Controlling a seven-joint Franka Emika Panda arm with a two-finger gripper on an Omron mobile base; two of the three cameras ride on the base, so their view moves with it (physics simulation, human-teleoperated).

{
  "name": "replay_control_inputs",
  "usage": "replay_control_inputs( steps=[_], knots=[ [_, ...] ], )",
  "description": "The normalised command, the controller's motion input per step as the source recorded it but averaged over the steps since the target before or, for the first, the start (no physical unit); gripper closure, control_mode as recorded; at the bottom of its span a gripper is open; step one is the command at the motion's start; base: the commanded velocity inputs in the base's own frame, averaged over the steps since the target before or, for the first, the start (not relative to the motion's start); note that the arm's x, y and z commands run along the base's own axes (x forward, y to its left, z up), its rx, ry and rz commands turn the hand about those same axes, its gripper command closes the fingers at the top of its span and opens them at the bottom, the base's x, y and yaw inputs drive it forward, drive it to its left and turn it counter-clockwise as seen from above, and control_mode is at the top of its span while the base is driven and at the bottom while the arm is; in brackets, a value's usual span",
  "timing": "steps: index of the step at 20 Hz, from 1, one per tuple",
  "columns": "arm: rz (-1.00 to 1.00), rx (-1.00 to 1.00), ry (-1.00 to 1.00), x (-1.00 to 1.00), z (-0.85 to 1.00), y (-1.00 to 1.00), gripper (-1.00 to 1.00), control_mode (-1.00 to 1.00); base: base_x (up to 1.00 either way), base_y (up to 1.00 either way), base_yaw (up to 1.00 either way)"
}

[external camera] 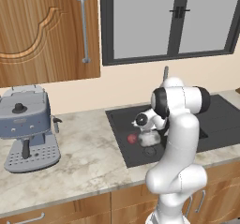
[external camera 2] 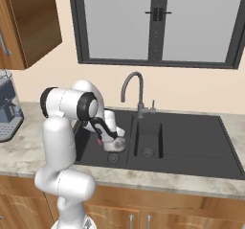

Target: Open the cabinet, pick the kettle from the cabinet, and place it in the sink.

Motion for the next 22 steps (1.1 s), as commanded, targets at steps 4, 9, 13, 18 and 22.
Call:
replay_control_inputs(
  steps=[4, 9, 13, 18, 22],
  knots=[
    [0.00, 0.02, -0.01, -0.30, -0.38, 0.00, 1.00, -1.00, 0.00, 0.00, 0.00],
    [0.00, 0.02, -0.02, -0.25, -0.33, 0.00, 1.00, -1.00, 0.00, 0.00, 0.00],
    [-0.01, 0.00, -0.01, -0.23, -0.30, 0.00, -1.00, -1.00, 0.00, 0.00, 0.00],
    [-0.04, 0.00, 0.00, -0.20, -0.26, 0.01, -1.00, -1.00, 0.00, 0.00, 0.00],
    [-0.07, 0.00, 0.00, -0.18, -0.16, 0.00, -1.00, -1.00, 0.00, 0.00, 0.00]
  ],
)
